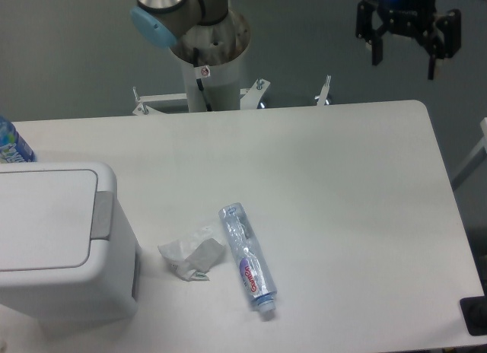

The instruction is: Open the trash can

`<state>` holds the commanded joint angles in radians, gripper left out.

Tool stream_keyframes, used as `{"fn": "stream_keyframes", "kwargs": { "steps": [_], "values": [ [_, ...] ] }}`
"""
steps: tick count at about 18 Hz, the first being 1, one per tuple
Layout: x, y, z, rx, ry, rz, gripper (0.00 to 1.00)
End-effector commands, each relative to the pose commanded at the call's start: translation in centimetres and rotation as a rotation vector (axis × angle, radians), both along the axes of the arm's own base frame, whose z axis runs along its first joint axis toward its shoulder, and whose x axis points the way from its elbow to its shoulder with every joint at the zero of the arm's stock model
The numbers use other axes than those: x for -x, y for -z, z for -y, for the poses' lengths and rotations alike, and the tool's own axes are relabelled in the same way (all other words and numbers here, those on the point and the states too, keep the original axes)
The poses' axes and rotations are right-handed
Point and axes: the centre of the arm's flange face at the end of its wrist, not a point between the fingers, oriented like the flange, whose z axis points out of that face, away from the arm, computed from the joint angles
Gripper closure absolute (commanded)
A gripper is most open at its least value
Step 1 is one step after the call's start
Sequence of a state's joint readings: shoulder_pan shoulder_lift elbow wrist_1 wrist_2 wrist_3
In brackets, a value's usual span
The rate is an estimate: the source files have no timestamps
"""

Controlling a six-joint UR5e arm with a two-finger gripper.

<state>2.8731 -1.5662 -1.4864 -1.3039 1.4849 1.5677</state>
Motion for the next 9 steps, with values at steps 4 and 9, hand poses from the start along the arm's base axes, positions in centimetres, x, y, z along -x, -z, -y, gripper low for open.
{"fn": "stream_keyframes", "kwargs": {
  "steps": [4, 9],
  "values": [
    [-0.5, -0.2, -0.5, -0.004, 0.004, -0.001, 0.0],
    [-2.0, 0.0, -2.8, -0.057, -0.132, 0.032, 0.0]
  ]
}}
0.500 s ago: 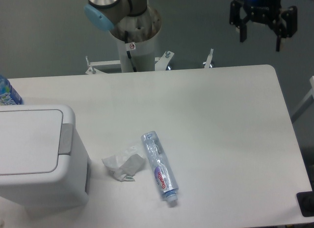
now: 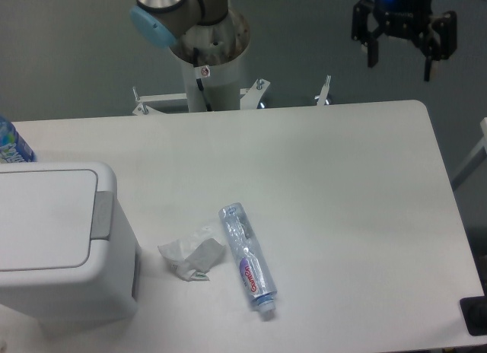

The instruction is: Open the trash can

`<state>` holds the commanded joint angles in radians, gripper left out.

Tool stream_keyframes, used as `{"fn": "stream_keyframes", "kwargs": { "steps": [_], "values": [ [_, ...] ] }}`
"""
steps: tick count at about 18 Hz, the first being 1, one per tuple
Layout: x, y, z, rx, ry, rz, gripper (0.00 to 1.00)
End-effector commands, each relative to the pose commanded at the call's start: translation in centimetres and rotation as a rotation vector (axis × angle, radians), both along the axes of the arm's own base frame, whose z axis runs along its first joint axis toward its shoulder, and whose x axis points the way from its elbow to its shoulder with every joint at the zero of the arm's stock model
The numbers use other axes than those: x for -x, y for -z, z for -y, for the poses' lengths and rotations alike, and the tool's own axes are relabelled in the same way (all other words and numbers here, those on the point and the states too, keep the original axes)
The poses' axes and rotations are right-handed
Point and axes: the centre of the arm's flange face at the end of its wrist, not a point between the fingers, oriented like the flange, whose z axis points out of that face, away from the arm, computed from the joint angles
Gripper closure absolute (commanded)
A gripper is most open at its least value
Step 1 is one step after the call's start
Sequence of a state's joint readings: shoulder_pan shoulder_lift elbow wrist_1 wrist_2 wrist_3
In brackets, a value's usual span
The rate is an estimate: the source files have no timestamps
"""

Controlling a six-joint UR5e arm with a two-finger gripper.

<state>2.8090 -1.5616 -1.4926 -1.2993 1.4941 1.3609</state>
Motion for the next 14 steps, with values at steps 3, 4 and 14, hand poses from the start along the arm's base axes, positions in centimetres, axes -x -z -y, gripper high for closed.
{"fn": "stream_keyframes", "kwargs": {
  "steps": [3, 4, 14],
  "values": [
    [-1.7, 0.0, -2.7, -0.024, -0.041, 0.004, 0.0],
    [-2.4, 0.3, -4.0, -0.037, -0.064, 0.015, 0.0],
    [-11.3, 2.7, -19.5, -0.362, -0.443, 0.136, 0.0]
  ]
}}
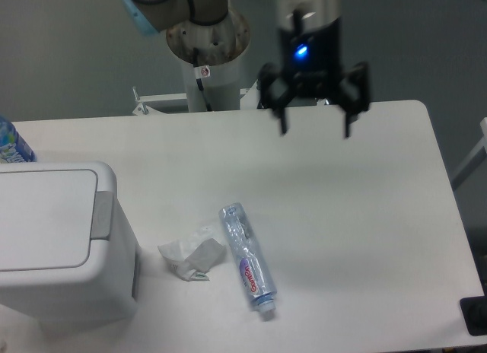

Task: Open the trash can
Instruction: 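Move the open gripper down toward the lid of the white trash bin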

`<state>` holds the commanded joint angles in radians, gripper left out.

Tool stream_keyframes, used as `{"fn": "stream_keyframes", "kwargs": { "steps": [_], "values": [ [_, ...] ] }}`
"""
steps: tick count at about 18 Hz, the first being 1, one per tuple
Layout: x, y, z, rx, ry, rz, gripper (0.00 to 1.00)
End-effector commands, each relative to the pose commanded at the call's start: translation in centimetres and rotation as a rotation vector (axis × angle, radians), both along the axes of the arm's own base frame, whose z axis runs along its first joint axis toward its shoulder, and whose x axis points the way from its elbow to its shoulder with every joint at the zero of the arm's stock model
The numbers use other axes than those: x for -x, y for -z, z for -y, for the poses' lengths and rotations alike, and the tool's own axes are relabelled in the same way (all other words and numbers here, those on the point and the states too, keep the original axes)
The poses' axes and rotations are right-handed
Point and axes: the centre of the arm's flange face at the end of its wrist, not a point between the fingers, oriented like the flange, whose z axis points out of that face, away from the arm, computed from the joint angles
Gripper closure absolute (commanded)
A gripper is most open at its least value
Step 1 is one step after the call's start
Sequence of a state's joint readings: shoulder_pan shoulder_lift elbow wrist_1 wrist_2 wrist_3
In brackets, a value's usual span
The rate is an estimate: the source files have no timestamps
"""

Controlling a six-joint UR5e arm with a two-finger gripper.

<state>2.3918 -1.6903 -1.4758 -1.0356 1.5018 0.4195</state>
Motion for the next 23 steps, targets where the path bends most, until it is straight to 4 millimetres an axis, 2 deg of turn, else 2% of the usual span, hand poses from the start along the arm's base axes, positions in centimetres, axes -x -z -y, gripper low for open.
{"fn": "stream_keyframes", "kwargs": {
  "steps": [3, 5, 7, 9, 12, 17, 19, 23],
  "values": [
    [-1.5, 0.0, -2.7, -0.062, -0.078, 0.055, 0.0],
    [-3.1, 0.9, -5.1, -0.078, -0.103, 0.103, 0.0],
    [-4.5, 1.7, -6.5, -0.09, -0.149, 0.146, 0.0],
    [-4.8, 2.0, -6.9, -0.103, -0.191, 0.175, 0.0],
    [-7.0, 2.5, -7.9, -0.145, -0.253, 0.276, 0.0],
    [-7.7, 4.1, -8.0, -0.128, -0.257, 0.318, 0.0],
    [-9.2, 4.3, -8.6, -0.129, -0.234, 0.338, 0.0],
    [-9.4, 4.6, -8.8, -0.138, -0.265, 0.372, 0.0]
  ]
}}
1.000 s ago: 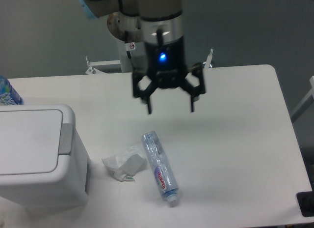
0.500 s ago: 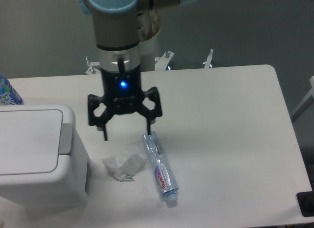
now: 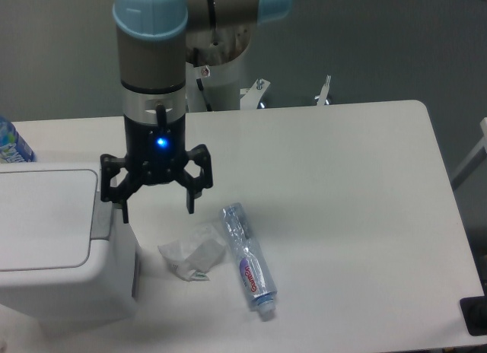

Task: Open the trash can
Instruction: 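Move the open gripper down toward the lid of the white trash bin, then push the gripper finger against the bin lid to flip it open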

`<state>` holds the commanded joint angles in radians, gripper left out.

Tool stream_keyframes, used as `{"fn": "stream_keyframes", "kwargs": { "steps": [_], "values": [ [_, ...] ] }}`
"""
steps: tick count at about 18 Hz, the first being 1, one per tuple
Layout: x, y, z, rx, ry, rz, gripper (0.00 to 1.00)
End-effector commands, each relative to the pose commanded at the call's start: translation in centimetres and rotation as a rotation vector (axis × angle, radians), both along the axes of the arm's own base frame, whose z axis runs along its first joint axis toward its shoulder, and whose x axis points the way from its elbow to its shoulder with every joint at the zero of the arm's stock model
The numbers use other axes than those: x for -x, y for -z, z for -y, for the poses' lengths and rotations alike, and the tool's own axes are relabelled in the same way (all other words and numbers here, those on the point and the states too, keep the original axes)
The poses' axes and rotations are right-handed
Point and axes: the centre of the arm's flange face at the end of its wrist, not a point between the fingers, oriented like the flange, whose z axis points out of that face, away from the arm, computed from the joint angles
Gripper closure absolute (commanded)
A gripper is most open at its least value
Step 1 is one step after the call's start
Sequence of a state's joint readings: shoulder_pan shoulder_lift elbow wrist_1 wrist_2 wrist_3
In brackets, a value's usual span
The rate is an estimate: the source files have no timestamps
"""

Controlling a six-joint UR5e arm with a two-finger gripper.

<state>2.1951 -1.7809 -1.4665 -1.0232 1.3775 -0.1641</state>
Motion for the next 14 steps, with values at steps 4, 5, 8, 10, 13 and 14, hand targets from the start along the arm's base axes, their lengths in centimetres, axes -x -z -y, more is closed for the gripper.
{"fn": "stream_keyframes", "kwargs": {
  "steps": [4, 5, 8, 10, 13, 14],
  "values": [
    [-0.18, 0.06, -0.07, 0.0, 0.003, 0.0, 0.0],
    [-0.2, 0.06, -0.07, -0.001, 0.004, 0.001, 0.0],
    [-0.37, -0.02, -0.16, -0.002, 0.007, 0.0, 0.0],
    [-0.92, 0.45, -0.62, 0.006, 0.016, 0.003, 0.0],
    [-0.93, 0.53, -0.61, 0.007, 0.016, 0.004, 0.0],
    [-0.9, 0.63, -0.65, 0.008, 0.016, 0.005, 0.0]
  ]
}}
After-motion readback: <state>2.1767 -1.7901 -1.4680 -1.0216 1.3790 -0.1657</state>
